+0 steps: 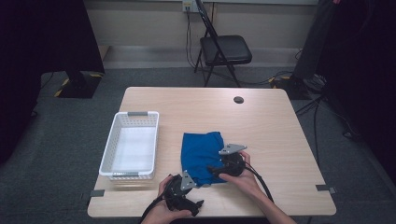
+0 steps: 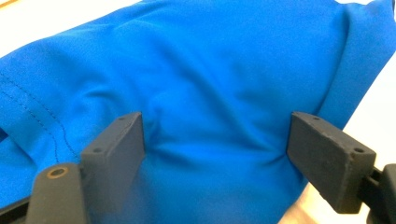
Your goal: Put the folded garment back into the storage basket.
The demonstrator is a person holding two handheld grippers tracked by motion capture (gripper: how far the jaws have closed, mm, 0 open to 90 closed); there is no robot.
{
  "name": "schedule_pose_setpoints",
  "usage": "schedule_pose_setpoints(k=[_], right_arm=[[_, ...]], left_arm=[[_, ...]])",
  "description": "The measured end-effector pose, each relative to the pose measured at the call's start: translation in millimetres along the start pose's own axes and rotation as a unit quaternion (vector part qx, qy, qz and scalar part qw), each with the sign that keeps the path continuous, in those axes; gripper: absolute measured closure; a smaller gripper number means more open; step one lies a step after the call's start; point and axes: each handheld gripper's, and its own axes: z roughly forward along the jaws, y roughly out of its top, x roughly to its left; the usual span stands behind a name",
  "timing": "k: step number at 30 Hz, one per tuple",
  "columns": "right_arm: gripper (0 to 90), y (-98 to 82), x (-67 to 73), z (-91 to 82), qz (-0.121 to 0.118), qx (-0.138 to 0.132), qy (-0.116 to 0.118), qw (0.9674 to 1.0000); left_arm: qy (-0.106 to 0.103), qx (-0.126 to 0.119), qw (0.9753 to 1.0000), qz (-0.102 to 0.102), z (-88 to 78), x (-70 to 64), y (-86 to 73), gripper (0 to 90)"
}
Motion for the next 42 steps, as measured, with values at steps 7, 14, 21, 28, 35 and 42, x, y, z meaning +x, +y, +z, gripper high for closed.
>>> schedule_pose_setpoints(k=[7, 14, 21, 28, 35, 42], right_arm=[[18.4, 5.9, 1.1, 6.7, -0.003, 0.0, 0.004, 1.0], [18.3, 12.6, 3.4, 14.2, -0.009, 0.001, 0.011, 0.9999], [18.3, 17.0, 6.1, 19.6, -0.011, -0.001, 0.012, 0.9999], [18.3, 18.6, 7.1, 21.9, -0.013, -0.003, 0.016, 0.9998], [18.3, 19.1, 8.0, 22.4, -0.004, -0.006, 0.013, 0.9999], [18.6, 20.3, 7.8, 18.3, 0.002, 0.0, 0.018, 0.9998]], left_arm=[[-0.001, 0.002, 1.0, 0.001, -0.1, 0.3, 0.3, 0.0], [-0.002, 0.003, 1.0, 0.002, -0.1, 0.4, 0.4, 0.0], [-0.003, 0.002, 1.0, 0.002, 0.0, 0.4, 0.4, 0.0], [-0.003, 0.002, 1.0, 0.003, 0.4, 0.6, 0.7, 0.0], [-0.003, 0.001, 1.0, 0.003, 0.6, 0.7, 0.8, 0.0], [-0.003, 0.001, 1.0, 0.004, 0.5, 0.8, 0.8, 0.0]])
